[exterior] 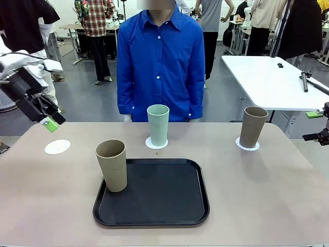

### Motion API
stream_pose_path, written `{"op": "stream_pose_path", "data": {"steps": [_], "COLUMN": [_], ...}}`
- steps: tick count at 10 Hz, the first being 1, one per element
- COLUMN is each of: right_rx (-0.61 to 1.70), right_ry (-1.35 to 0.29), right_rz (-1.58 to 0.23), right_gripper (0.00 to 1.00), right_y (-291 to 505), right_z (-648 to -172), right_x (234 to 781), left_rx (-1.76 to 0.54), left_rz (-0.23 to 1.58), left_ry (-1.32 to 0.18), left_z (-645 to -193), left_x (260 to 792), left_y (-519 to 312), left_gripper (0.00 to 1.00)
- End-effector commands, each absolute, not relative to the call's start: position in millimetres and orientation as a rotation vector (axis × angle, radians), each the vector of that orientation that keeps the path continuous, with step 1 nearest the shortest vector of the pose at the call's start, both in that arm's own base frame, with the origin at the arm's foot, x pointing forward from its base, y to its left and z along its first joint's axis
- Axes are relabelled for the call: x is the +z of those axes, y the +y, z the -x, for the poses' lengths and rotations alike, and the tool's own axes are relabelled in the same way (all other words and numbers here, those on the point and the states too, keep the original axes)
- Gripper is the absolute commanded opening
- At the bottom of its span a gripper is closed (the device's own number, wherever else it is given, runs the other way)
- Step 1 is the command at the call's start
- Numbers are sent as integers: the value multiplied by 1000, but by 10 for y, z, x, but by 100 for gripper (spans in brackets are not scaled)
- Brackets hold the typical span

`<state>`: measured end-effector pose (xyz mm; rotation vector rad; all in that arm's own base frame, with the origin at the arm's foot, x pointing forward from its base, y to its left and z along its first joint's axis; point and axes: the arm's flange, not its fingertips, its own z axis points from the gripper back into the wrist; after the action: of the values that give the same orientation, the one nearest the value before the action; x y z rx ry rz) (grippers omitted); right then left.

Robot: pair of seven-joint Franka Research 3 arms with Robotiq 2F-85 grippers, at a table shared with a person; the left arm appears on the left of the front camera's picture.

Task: Place coasters on the table and set cups on them.
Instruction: Take one Reusable plastic cup from the Flat Tray and place it on a coaster set by the human.

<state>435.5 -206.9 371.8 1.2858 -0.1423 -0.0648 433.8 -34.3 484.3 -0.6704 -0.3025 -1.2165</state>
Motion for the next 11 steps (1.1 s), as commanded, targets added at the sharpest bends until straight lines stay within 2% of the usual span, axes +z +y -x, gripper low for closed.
{"op": "stream_pose_path", "data": {"steps": [1, 4, 6, 9, 11], "right_rx": [-64, -64, -64, -64, -64], "right_ry": [-141, -141, -141, -141, -141], "right_rz": [-1288, -1288, -1288, -1288, -1288], "right_gripper": [100, 100, 100, 100, 100], "right_y": [-2067, -2067, -2067, -2067, -2067], "right_z": [-4351, -4351, -4351, -4351, -4351], "right_x": [3722, 3722, 3722, 3722, 3722], "left_rx": [-1280, -1402, -1416, -1274, -1263], "left_rz": [904, 1012, 971, 885, 931], "left_ry": [-462, -607, -712, -844, -893], "left_z": [-4410, -4411, -4390, -4309, -4226], "left_x": [4620, 4032, 3657, 3296, 3174], "left_y": [-15, 59, -12, -43, -52], "left_gripper": [100, 100, 100, 100, 100]}}
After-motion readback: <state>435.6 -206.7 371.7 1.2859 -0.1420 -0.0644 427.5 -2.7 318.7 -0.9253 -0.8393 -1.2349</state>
